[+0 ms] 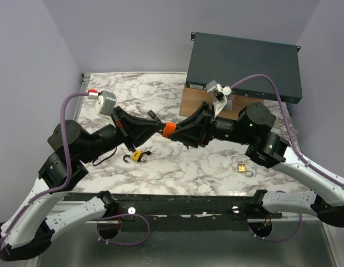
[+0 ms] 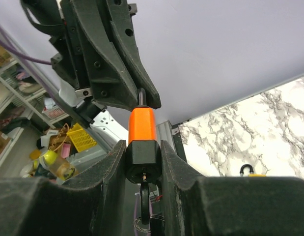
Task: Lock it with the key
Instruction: Lock the lock.
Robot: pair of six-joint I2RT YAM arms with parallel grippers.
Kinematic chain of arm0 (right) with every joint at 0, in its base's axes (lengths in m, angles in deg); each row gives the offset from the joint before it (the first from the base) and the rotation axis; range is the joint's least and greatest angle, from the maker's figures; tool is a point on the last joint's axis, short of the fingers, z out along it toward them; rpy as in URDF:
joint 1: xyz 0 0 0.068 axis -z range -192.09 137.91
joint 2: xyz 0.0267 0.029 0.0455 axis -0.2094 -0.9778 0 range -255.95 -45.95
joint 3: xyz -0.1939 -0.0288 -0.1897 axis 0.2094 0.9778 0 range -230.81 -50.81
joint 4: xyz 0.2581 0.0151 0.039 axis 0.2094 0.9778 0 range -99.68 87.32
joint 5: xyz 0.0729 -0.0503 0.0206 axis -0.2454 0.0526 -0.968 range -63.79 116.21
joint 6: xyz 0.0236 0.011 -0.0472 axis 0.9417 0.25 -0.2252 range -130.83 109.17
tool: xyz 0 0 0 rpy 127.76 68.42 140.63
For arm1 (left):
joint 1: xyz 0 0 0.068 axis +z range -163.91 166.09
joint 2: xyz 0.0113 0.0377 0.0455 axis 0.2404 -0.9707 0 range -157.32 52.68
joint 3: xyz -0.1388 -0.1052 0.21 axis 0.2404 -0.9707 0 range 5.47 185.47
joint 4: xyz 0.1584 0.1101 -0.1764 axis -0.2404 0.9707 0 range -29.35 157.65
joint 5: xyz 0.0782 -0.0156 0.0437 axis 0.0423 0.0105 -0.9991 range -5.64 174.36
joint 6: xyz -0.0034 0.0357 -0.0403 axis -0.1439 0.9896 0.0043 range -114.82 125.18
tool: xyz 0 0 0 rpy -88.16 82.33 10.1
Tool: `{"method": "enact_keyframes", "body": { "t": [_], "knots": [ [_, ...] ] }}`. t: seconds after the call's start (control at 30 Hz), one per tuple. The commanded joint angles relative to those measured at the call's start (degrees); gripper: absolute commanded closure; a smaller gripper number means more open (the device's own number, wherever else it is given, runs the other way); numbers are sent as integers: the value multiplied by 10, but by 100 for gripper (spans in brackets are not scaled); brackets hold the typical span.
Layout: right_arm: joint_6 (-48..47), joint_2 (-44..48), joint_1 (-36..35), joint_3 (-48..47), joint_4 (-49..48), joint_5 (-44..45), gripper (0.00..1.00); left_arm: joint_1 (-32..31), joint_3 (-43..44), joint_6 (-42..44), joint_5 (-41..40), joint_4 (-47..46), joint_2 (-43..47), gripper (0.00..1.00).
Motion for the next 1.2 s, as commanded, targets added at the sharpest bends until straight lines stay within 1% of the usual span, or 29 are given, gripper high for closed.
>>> {"method": "enact_keyframes", "body": {
  "t": [0.0, 0.13, 0.37, 0.57, 0.7, 0.77, 0.83, 0.9, 1.0, 1.17],
  "knots": [
    [-33, -25, -11, -16, -10, 34, 89, -14, -25, 6, -69, 41, -3, 100],
    [-42, -26, -11, -20, -11, 34, 78, -14, -32, 19, -68, 14, 22, 100],
    [-50, -22, -10, -19, -18, 25, 56, -15, -9, 29, -65, 12, 36, 100],
    [-65, -12, -10, -12, -26, 3, 34, -15, 11, 42, -49, 14, 37, 100],
    [-85, 0, -10, -16, -17, -4, 15, -15, 25, 53, -45, 16, 44, 100],
    [-101, 9, -11, -16, -9, 6, 10, -15, 35, 58, -41, 20, 45, 100],
    [-117, 19, -11, -13, 18, 13, 6, -15, 43, 60, -33, 21, 47, 100],
    [-128, 28, -11, -10, 27, 14, 6, -15, 51, 60, -25, 25, 47, 100],
    [-134, 36, -10, -9, 30, -10, 8, -15, 54, 60, -12, 25, 48, 100],
    [-138, 27, -11, -22, 47, -82, 12, -15, 62, 52, 19, 28, 46, 100]
  ]
}}
